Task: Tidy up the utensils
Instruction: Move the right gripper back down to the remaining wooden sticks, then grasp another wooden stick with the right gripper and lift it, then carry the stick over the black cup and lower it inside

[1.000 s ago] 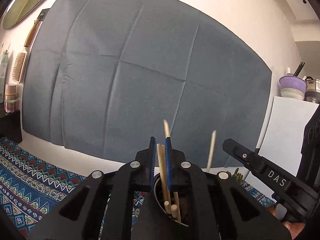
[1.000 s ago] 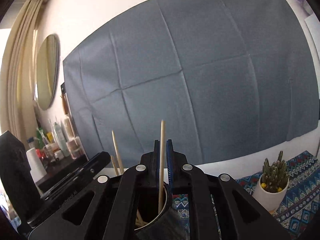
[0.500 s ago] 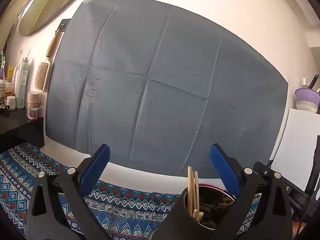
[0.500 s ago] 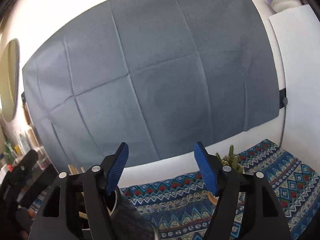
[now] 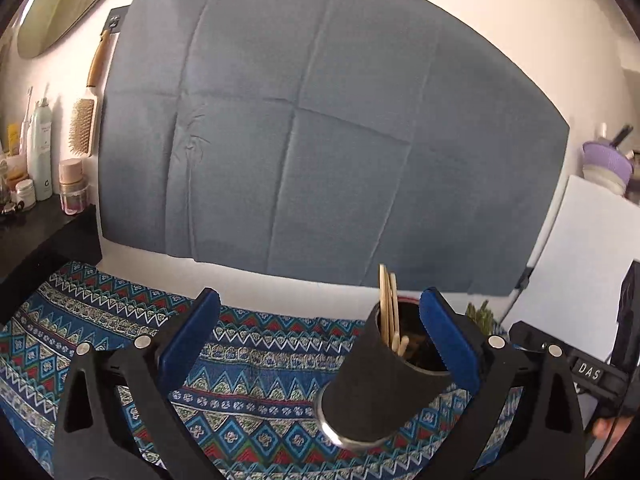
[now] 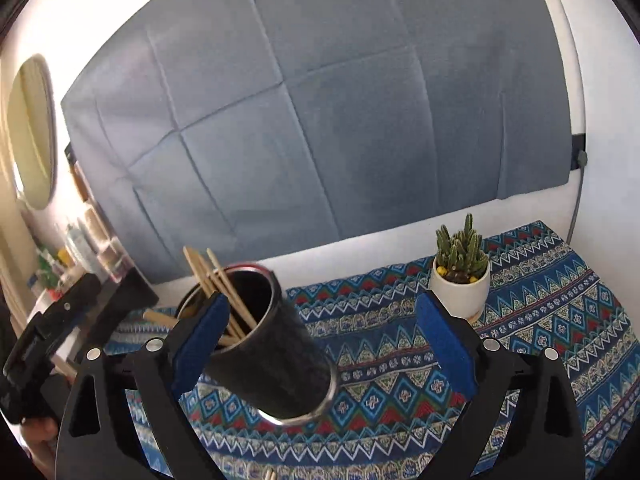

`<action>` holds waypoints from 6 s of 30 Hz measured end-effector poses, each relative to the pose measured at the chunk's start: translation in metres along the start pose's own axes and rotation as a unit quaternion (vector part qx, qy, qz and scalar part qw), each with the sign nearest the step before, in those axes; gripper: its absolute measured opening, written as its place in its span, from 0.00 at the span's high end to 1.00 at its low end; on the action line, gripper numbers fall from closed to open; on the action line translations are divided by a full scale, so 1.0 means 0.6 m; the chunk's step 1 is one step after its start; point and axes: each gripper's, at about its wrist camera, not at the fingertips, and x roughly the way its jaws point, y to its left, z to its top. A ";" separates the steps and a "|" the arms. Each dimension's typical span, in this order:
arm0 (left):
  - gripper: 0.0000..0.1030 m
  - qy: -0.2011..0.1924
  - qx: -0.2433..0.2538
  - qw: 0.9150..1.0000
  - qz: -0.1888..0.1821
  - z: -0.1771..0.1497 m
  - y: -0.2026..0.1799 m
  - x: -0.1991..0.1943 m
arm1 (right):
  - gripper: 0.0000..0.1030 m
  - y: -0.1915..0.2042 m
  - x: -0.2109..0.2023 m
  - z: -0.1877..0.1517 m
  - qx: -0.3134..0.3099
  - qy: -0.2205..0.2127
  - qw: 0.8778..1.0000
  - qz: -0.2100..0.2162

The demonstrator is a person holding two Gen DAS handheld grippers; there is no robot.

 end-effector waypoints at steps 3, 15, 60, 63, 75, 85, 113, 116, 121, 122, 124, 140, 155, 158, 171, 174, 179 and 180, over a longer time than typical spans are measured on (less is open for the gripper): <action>0.06 0.030 0.023 0.999 -0.015 -0.030 -0.007 -0.024 | 0.12 0.023 -0.030 -0.038 -0.047 0.024 0.998 0.021; 0.06 0.178 -0.007 0.983 -0.042 -0.161 0.031 -0.034 | 0.12 0.025 -0.057 -0.200 -0.066 0.139 0.985 0.077; 0.05 0.293 0.157 0.942 -0.040 -0.325 -0.058 0.007 | 0.08 0.062 -0.043 -0.363 -0.192 0.225 0.955 0.013; 0.04 0.292 0.172 0.940 -0.038 -0.329 -0.055 0.001 | 0.08 0.058 -0.040 -0.360 -0.197 0.226 0.954 0.020; 0.06 0.319 0.106 0.941 -0.028 -0.309 -0.013 -0.005 | 0.07 0.053 -0.043 -0.360 -0.201 0.224 0.953 0.028; 0.05 0.318 0.117 0.941 0.023 -0.314 -0.005 -0.008 | 0.07 0.053 -0.043 -0.360 -0.201 0.224 0.953 0.028; 0.82 0.301 0.143 0.943 -0.013 -0.293 0.066 -0.055 | 0.95 -0.008 -0.041 -0.315 -0.191 0.282 0.940 0.031; 0.94 0.317 0.096 0.943 -0.024 -0.280 0.102 -0.047 | 0.96 -0.026 -0.042 -0.312 -0.172 0.286 0.942 0.039; 0.95 0.321 0.088 0.942 -0.033 -0.278 0.116 -0.060 | 0.96 -0.045 -0.056 -0.315 -0.154 0.282 0.945 0.061; 0.95 0.322 0.081 0.943 -0.036 -0.278 0.123 -0.066 | 0.96 -0.049 -0.062 -0.316 -0.147 0.279 0.947 0.065; 0.95 0.326 0.071 0.942 -0.038 -0.279 0.130 -0.076 | 0.96 -0.054 -0.076 -0.313 -0.141 0.268 0.951 0.071; 0.95 0.166 0.052 0.982 -0.078 -0.105 0.088 -0.177 | 0.96 -0.039 -0.211 -0.165 -0.135 0.085 0.981 0.112; 0.95 -0.046 0.085 0.991 -0.098 0.074 -0.045 -0.206 | 0.95 0.060 -0.231 -0.049 -0.144 -0.040 0.979 0.137; 0.95 -0.069 0.085 0.990 -0.084 0.090 -0.061 -0.201 | 0.95 0.074 -0.218 -0.027 -0.139 -0.058 0.980 0.132; 0.95 -0.074 0.045 0.995 -0.051 0.134 -0.107 -0.105 | 0.95 0.105 -0.136 0.058 -0.116 -0.073 0.979 0.152; 0.95 -0.065 0.030 0.996 -0.060 0.136 -0.114 -0.078 | 0.95 0.097 -0.108 0.072 -0.095 -0.072 0.981 0.155; 0.95 -0.072 0.026 0.994 -0.076 0.128 -0.116 -0.030 | 0.95 0.097 -0.067 0.091 -0.086 -0.084 0.980 0.158; 0.95 -0.071 0.025 0.994 -0.078 0.126 -0.117 -0.018 | 0.95 0.098 -0.061 0.092 -0.091 -0.097 0.977 0.164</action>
